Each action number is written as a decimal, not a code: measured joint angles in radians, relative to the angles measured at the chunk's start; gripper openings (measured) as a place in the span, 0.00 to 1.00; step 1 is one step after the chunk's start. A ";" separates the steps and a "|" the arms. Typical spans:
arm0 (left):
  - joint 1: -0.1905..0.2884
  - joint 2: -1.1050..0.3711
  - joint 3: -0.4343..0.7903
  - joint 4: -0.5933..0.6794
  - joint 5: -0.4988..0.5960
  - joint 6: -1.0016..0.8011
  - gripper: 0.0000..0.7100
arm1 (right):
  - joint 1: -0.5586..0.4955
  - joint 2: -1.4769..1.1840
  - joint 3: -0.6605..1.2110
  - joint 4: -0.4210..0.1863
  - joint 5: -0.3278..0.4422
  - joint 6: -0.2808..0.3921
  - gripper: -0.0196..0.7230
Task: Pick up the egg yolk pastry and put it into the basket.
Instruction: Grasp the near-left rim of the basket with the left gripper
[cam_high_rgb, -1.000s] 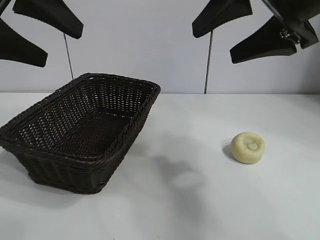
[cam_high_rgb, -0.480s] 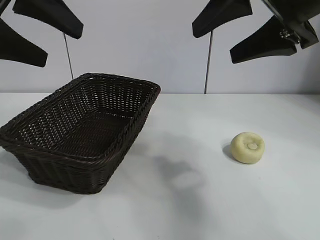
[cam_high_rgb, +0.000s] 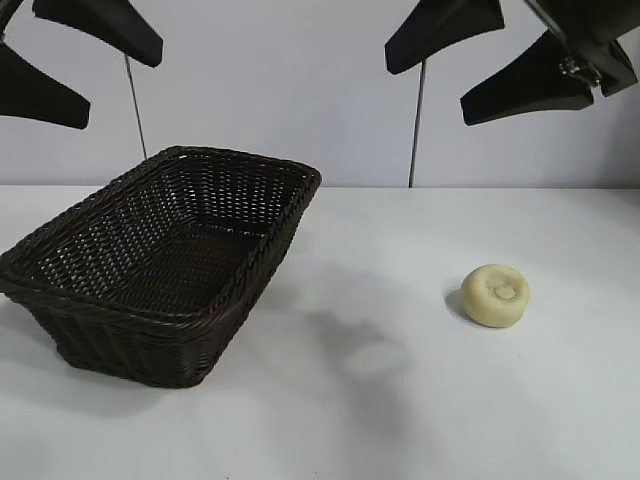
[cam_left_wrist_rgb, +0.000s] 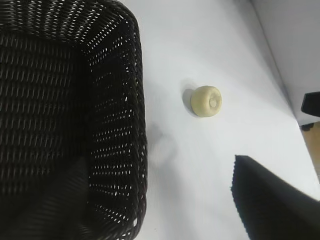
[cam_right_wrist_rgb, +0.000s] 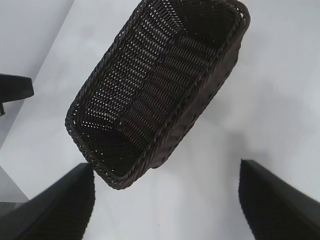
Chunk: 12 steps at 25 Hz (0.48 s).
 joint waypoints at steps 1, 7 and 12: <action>0.000 0.000 0.000 0.002 0.010 -0.072 0.80 | 0.000 0.000 0.000 0.000 -0.002 0.000 0.79; 0.000 0.000 0.000 0.188 0.120 -0.473 0.80 | 0.000 0.000 0.000 0.000 -0.017 0.000 0.79; -0.058 0.000 0.000 0.411 0.154 -0.792 0.80 | 0.000 0.000 0.000 0.001 -0.021 0.000 0.79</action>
